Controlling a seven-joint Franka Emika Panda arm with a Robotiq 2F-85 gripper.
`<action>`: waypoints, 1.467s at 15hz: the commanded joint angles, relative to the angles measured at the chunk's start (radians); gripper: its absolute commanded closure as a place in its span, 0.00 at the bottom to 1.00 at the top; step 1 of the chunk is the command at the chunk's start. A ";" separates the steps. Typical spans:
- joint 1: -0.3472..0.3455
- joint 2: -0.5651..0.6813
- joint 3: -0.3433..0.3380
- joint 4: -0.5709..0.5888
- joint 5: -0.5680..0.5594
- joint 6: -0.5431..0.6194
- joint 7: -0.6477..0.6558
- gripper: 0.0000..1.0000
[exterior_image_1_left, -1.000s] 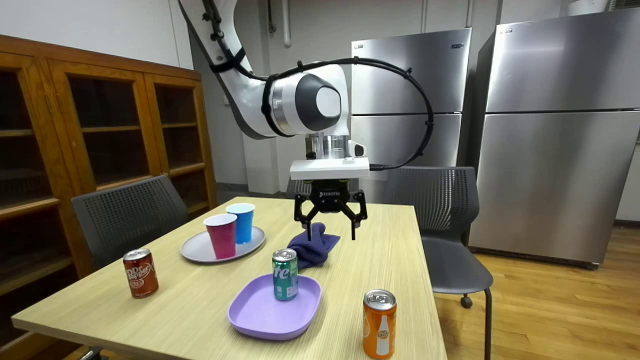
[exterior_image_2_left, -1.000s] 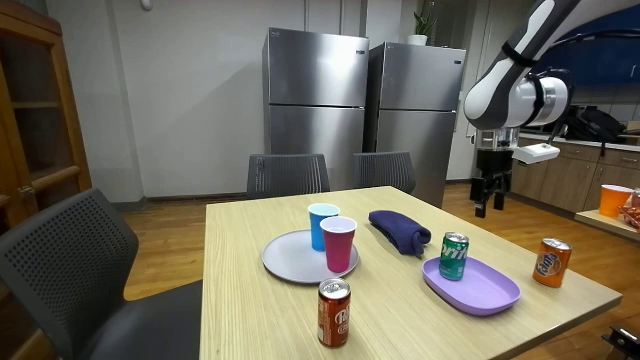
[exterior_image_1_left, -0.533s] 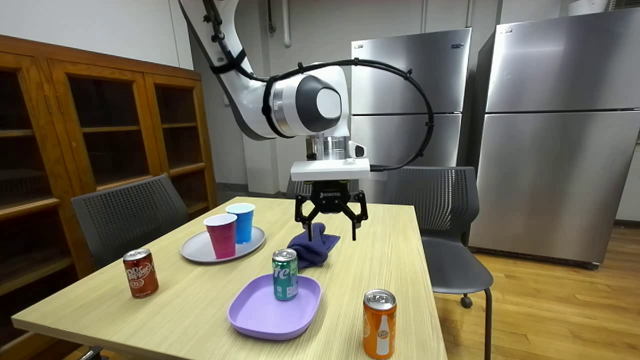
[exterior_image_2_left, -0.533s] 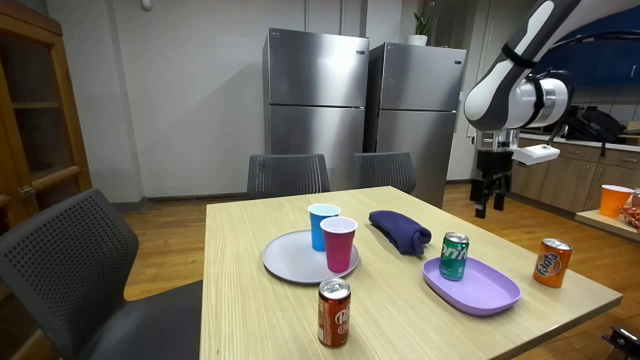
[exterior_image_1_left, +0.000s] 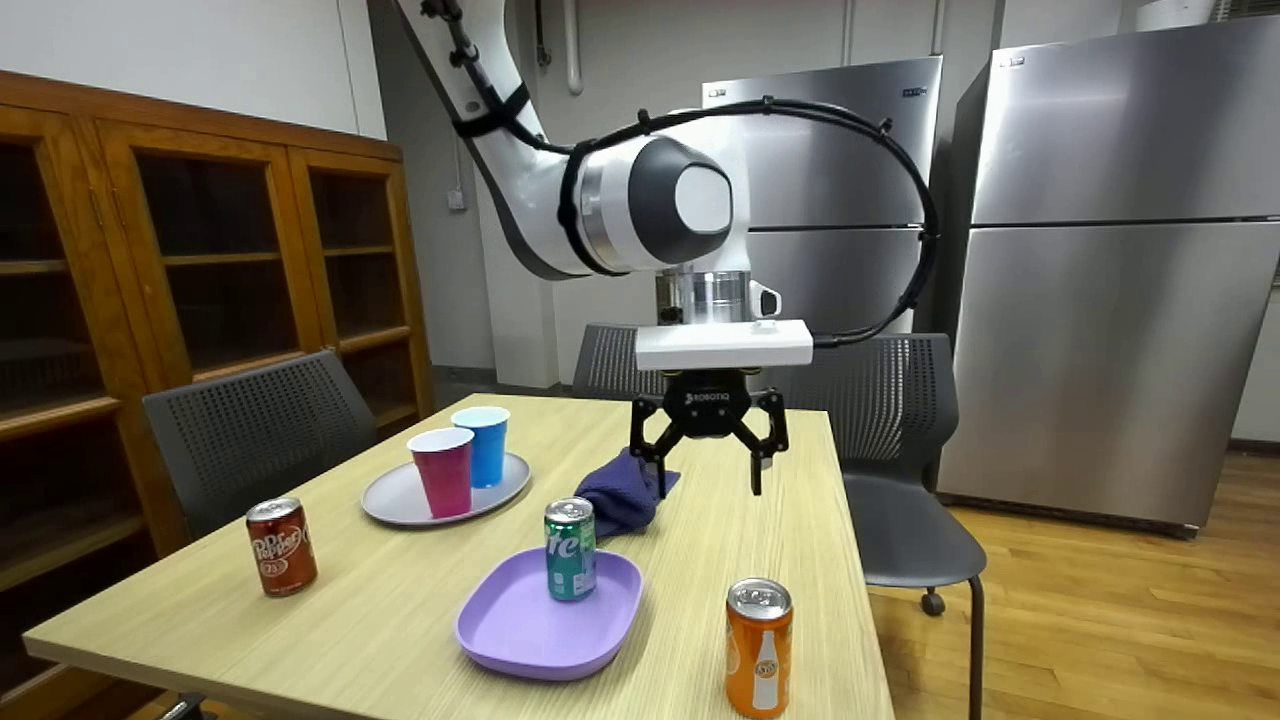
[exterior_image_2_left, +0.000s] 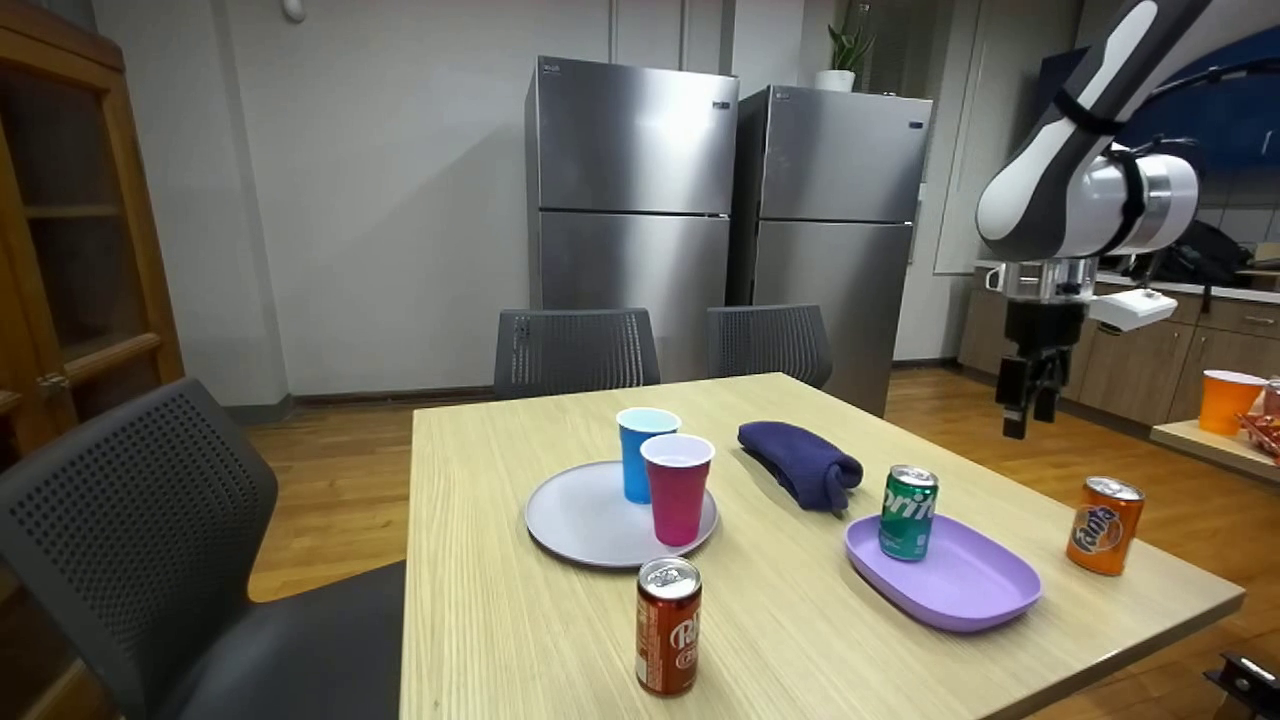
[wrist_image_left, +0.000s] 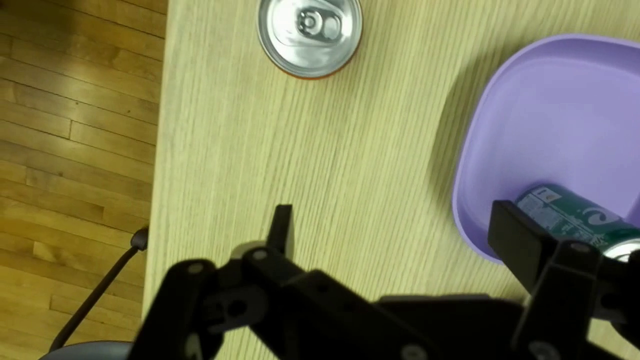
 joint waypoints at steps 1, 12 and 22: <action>-0.035 -0.048 -0.016 -0.059 0.004 0.026 -0.106 0.00; -0.034 -0.013 -0.084 -0.137 -0.062 0.156 -0.124 0.00; -0.041 0.062 -0.087 -0.129 -0.058 0.186 -0.096 0.00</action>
